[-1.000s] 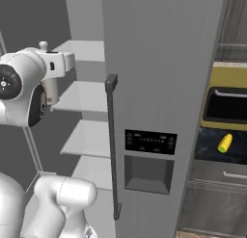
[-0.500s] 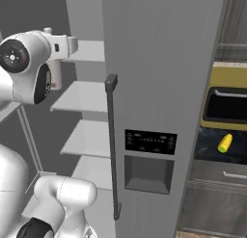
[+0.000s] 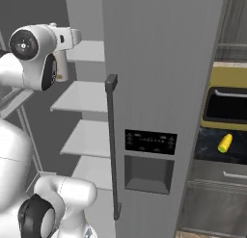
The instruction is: Place the liquor on the top shelf of the fridge to keep it out of children's reach, and place the corn and bell pepper on lower shelves for easy access.
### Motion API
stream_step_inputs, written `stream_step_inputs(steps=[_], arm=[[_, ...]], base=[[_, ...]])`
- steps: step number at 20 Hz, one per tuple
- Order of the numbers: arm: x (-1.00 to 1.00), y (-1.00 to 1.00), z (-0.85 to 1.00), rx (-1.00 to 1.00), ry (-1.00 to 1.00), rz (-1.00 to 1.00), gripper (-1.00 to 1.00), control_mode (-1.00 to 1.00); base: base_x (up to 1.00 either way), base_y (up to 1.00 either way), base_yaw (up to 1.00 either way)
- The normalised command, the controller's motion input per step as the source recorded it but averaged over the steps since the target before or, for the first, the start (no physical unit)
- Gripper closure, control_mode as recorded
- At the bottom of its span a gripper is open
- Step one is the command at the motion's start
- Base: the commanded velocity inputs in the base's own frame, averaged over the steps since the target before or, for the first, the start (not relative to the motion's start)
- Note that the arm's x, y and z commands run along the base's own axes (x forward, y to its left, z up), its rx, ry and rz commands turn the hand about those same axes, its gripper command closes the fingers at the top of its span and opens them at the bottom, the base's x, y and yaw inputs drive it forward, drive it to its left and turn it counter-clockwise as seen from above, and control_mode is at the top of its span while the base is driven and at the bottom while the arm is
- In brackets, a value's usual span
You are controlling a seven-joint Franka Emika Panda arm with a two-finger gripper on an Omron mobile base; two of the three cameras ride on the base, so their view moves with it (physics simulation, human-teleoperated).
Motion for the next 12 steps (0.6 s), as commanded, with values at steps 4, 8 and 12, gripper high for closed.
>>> stream_step_inputs(steps=[4, 8, 12], arm=[[0.43, 0.03, 0.11, -0.07, -0.05, 0.00, 1.00, -1.00], [0.46, 0.02, 0.11, -0.07, -0.04, 0.00, 1.00, -1.00], [0.47, 0.00, 0.09, -0.04, -0.02, 0.00, 1.00, -1.00]], base=[[0.00, 0.00, 0.00], [0.00, 0.00, 0.00], [0.00, 0.00, 0.00]])
